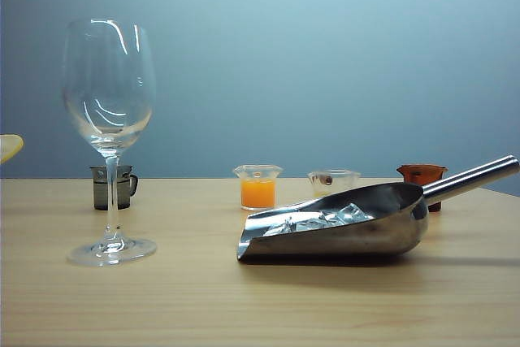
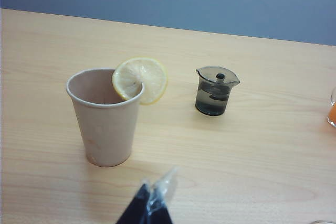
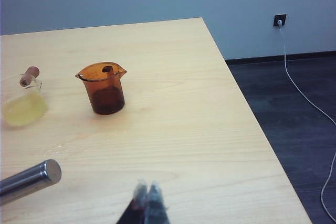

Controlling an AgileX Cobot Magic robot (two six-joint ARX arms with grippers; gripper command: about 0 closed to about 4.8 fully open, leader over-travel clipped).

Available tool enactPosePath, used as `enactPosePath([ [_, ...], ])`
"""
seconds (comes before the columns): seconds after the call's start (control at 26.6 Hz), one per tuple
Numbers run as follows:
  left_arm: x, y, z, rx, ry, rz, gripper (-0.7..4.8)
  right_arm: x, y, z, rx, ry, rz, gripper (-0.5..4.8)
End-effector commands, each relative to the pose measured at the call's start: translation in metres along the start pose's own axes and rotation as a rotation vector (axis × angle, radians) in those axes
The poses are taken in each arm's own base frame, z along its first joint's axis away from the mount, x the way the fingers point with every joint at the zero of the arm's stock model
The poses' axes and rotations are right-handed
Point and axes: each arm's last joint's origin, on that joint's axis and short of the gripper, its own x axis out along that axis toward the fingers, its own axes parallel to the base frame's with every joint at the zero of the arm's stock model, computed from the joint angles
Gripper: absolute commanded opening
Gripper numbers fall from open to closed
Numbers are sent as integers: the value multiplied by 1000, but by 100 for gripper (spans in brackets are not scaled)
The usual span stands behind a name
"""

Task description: Pick up the ice scoop on the desk filled with ice cubes, pour the ice into the goblet, and finally put the scoop back on the table.

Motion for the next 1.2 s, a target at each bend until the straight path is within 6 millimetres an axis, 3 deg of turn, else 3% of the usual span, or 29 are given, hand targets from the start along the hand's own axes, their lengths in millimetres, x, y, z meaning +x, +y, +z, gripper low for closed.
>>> enactPosePath([
  [0.04, 0, 0, 1, -1, -11, -1, -6, 0, 0, 0, -1, -11, -1, -1],
  [0.34, -1, 0, 3, -1, -17, -1, -6, 0, 1, 1, 39, -10, 32, -2],
  [0.41, -4, -1, 14, 0, -25, 2, -6, -3, 2, 8, 179, -6, 35, -2],
  [0.75, -19, -4, 59, 4, -128, 36, -6, -3, 8, 54, 298, 85, 83, -4],
  [0.98, -18, -7, 89, -45, 10, 7, -6, 32, 23, 75, 441, 320, 133, -4],
  [1.13, -11, -12, 114, 40, 36, -77, -6, 61, 45, 75, 582, 436, 216, -4],
  [1.2, -10, -16, 123, 69, 40, -126, -6, 65, 53, 74, 653, 440, 238, -4],
])
